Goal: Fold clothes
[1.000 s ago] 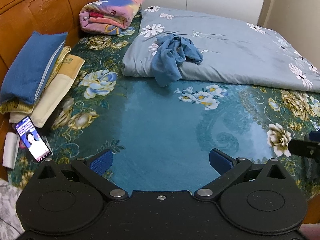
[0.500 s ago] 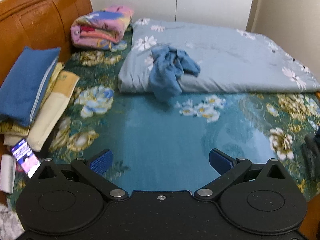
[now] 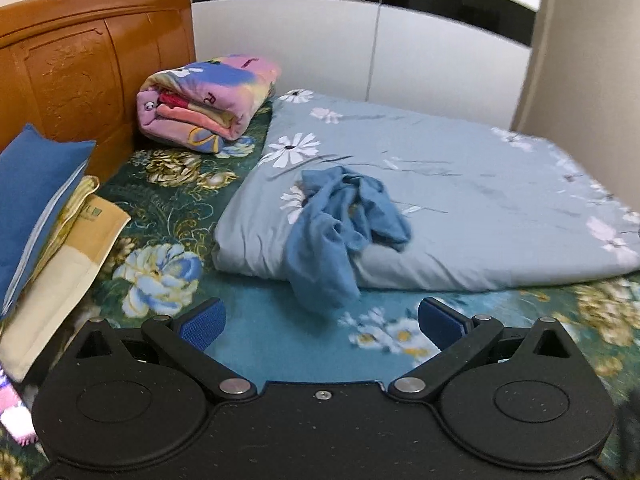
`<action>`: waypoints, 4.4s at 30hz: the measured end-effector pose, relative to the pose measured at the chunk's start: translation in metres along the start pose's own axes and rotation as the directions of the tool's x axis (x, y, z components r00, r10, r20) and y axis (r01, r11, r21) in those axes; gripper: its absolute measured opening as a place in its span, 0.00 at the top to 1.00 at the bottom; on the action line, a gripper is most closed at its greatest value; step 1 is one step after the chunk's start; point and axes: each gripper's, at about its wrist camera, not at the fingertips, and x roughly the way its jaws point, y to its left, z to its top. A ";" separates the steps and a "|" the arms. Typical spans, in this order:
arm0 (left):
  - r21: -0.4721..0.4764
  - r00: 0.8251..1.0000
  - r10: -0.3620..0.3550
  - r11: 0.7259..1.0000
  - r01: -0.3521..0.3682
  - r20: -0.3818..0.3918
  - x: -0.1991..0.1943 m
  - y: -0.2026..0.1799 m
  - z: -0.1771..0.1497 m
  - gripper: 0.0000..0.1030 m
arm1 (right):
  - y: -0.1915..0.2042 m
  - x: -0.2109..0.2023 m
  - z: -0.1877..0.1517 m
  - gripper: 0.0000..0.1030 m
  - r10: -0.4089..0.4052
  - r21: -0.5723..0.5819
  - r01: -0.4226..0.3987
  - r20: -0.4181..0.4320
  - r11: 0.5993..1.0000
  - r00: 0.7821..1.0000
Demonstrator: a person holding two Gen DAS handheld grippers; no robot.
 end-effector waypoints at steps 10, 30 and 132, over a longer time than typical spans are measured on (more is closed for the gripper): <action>-0.059 0.982 0.099 0.992 -0.110 -0.158 0.194 -0.024 0.029 0.03 | -0.035 0.203 0.012 0.01 0.115 -0.002 -0.118 -0.206 0.993 0.972; -0.163 0.955 0.043 0.982 -0.094 -0.292 0.295 0.001 0.018 0.96 | -0.036 0.474 -0.018 0.86 0.272 0.192 -0.206 -0.437 0.960 0.857; 0.045 0.875 -0.087 0.991 0.123 -0.477 0.213 -0.081 -0.036 0.38 | -0.195 0.243 -0.140 0.98 -0.218 0.323 0.377 -0.434 0.868 0.874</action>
